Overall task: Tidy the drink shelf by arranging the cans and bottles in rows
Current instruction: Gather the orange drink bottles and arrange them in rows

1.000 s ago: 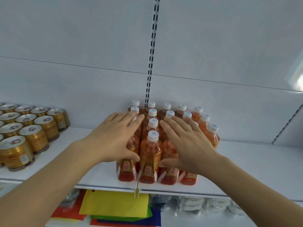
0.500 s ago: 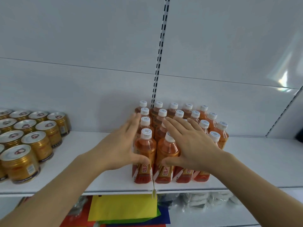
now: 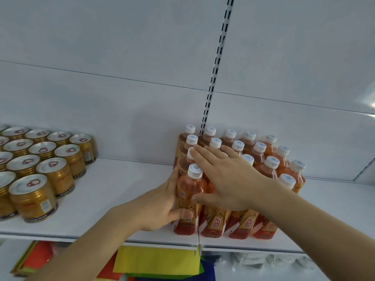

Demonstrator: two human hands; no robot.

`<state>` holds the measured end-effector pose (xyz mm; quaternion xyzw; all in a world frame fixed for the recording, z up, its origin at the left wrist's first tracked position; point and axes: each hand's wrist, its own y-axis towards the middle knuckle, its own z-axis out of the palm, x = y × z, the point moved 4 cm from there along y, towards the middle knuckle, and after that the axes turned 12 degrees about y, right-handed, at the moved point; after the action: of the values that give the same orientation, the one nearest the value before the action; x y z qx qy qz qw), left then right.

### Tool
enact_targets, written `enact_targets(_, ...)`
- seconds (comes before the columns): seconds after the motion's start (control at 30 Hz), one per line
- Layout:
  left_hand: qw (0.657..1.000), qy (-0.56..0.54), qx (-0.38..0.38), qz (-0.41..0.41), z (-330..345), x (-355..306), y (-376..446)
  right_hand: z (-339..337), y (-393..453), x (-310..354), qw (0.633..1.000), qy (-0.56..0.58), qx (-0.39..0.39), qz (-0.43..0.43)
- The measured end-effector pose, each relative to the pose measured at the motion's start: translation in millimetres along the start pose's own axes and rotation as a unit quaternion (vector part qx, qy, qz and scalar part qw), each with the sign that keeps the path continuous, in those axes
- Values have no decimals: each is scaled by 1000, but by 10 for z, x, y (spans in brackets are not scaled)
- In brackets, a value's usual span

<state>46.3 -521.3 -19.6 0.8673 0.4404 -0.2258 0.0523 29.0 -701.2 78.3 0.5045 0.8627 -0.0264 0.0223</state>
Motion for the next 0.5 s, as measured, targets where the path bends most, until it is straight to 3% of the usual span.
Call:
enact_targets(0.27, 978, -195, -45, 55, 141, 60, 20, -22, -28, 54, 1000, 25, 11, 3)
enact_targets(0.33, 965, -248, -67, 44, 132, -4, 74, -74, -27, 38, 999, 54, 7, 6)
enact_targets(0.4, 935, -334, -113, -22, 68, 50, 148, -140, 14, -17, 997, 71, -6, 19)
enact_targets(0.5, 942, -298, -149, -44, 24, 91, 123, -193, 117, -103, 997, 72, 3, 40)
